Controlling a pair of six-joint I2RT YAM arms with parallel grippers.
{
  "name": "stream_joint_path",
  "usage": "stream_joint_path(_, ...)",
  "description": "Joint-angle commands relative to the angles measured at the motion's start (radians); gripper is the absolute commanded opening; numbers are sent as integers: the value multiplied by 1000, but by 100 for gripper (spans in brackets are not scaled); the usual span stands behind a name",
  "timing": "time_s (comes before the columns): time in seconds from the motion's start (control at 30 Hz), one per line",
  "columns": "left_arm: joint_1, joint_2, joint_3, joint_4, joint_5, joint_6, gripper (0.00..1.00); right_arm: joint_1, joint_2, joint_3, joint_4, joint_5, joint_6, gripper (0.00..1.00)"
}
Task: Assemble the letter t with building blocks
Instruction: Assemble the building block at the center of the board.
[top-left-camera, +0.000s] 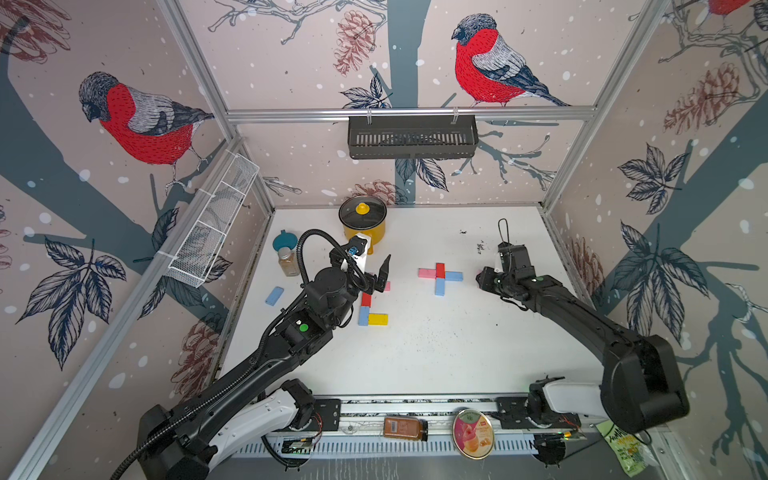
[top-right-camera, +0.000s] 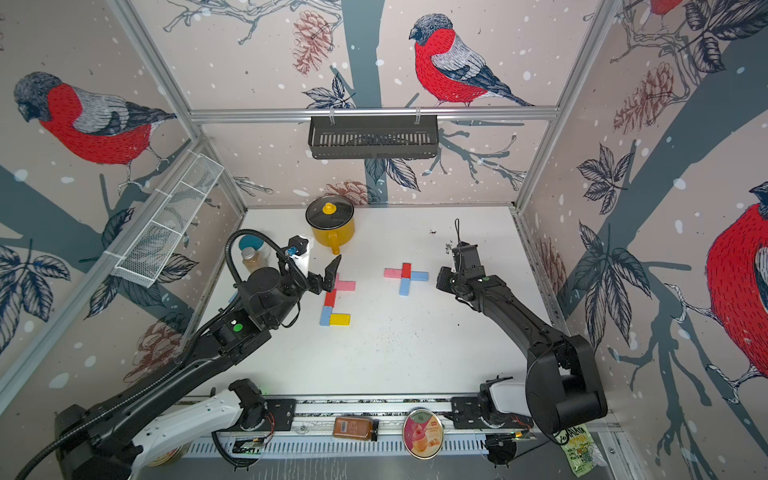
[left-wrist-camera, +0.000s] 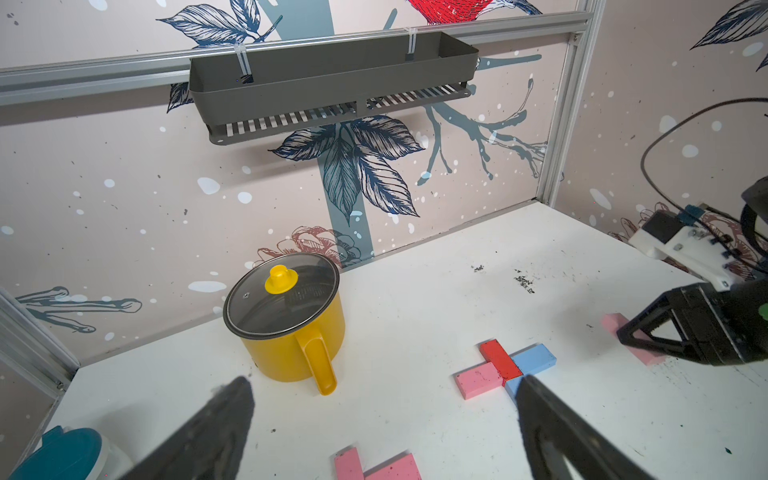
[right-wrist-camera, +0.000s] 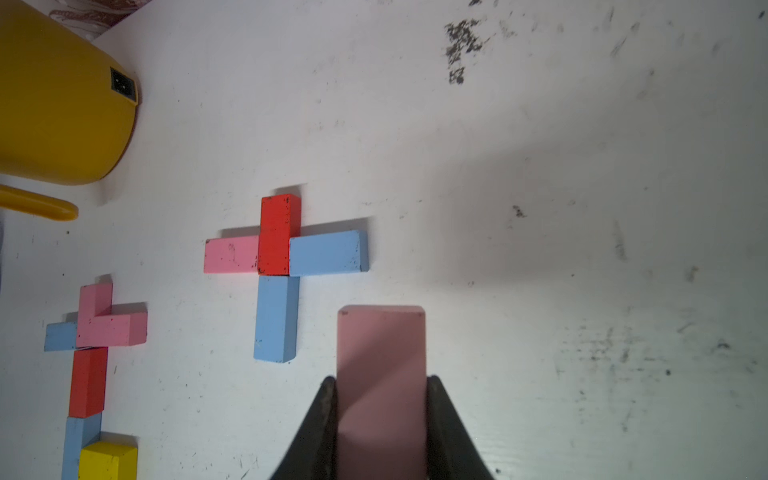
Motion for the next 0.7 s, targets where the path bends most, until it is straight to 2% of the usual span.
stream_joint_path(0.0, 1, -2, 2, 40, 3, -8, 98, 64, -8, -24, 17, 54, 116, 10)
stream_joint_path(0.37, 1, -8, 2, 37, 1, -7, 98, 335, 97, -49, 111, 121, 356, 11)
stream_joint_path(0.67, 1, -18, 7, 35, -2, -5, 97, 429, 199, -20, 127, 149, 437, 12)
